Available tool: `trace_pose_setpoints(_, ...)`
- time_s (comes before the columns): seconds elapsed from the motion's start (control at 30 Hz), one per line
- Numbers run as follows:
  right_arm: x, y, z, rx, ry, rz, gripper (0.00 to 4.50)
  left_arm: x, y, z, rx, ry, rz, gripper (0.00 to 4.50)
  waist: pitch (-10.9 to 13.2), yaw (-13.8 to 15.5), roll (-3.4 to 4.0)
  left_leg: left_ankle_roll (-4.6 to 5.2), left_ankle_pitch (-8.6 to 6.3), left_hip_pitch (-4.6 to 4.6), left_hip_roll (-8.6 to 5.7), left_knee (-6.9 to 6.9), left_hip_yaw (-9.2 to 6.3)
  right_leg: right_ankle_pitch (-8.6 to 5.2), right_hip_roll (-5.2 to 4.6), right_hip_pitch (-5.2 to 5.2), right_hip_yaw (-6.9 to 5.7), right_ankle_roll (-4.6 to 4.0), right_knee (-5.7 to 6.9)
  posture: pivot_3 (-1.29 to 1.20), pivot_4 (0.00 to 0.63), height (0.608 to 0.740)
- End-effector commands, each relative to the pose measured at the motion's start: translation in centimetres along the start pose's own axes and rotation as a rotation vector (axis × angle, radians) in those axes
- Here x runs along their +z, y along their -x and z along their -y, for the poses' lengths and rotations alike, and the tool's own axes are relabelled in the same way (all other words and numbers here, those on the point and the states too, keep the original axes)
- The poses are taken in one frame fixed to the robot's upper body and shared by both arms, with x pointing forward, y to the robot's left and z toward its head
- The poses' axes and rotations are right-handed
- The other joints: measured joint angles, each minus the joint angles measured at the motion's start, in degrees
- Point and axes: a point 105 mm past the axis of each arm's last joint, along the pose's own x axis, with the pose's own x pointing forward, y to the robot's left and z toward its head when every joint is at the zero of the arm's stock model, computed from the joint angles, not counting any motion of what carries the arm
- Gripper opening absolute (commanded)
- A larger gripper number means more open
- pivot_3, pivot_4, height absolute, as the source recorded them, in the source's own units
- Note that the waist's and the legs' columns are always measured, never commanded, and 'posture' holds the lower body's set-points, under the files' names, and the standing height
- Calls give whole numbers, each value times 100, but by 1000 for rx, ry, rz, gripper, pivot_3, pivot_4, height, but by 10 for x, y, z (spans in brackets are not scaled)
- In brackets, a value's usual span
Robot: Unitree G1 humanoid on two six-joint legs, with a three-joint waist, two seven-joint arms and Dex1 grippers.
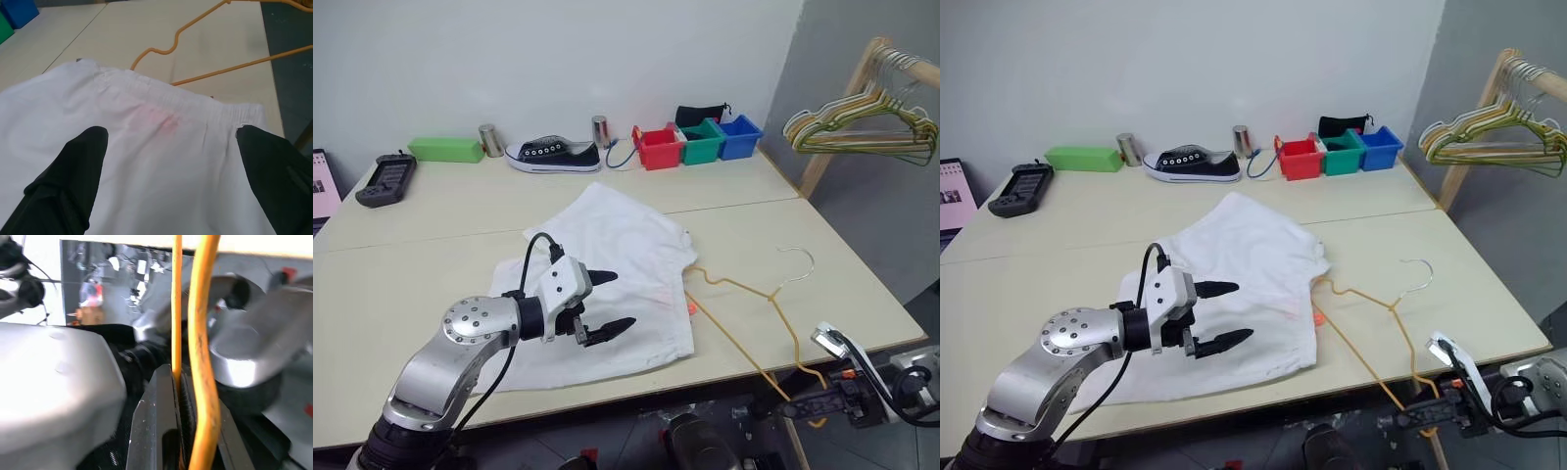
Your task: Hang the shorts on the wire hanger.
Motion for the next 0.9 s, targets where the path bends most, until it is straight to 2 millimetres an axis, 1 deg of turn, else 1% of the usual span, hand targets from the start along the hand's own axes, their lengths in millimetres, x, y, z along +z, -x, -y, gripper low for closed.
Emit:
trace_pose_setpoints(0.03,-5,-7,-1,-10,22,-31,0,9,2,-2,9,-54,13,4431,0,12,0,0,0,-1,0,0,-1,0,0,0,-1,0,0,-248,57,740)
trace_pose_setpoints(0.13,-9,-12,7,-18,-6,-28,0,9,2,-3,15,-57,14,4431,-2,32,0,0,0,-5,0,0,-1,0,0,-1,-1,0,-1,-243,57,740)
trace_pose_setpoints(0.3,0,-17,13,-5,-59,10,0,9,4,-4,20,-59,9,4431,-4,46,3,3,0,-29,0,0,-1,1,2,0,1,3,0,-239,57,740)
trace_pose_setpoints(0.47,16,-22,7,70,-93,53,0,9,4,-5,25,-59,10,4431,-4,129,3,4,0,-43,1,0,-4,3,5,-13,0,5,2,-239,59,740)
trace_pose_setpoints(0.6,34,-32,7,118,-108,104,0,11,2,-6,30,-59,20,4431,-5,164,1,4,0,-50,1,0,-6,3,6,-16,-2,6,2,-240,59,740)
trace_pose_setpoints(0.63,37,-34,8,127,-116,114,0,12,1,-6,28,-60,21,4431,-6,179,2,5,0,-56,0,2,-9,4,8,-20,-2,6,2,-238,58,740)
trace_pose_setpoints(0.7,42,-36,10,129,-132,129,0,12,1,-7,27,-63,22,4431,-6,224,3,37,21,-63,-1,3,-10,6,8,-21,-2,10,4,-239,59,740)
trace_pose_setpoints(0.9,49,-38,22,88,-166,159,0,12,1,-9,22,-66,17,4431,-7,322,6,39,22,-69,-3,3,-9,7,10,-23,0,12,9,-245,60,740)
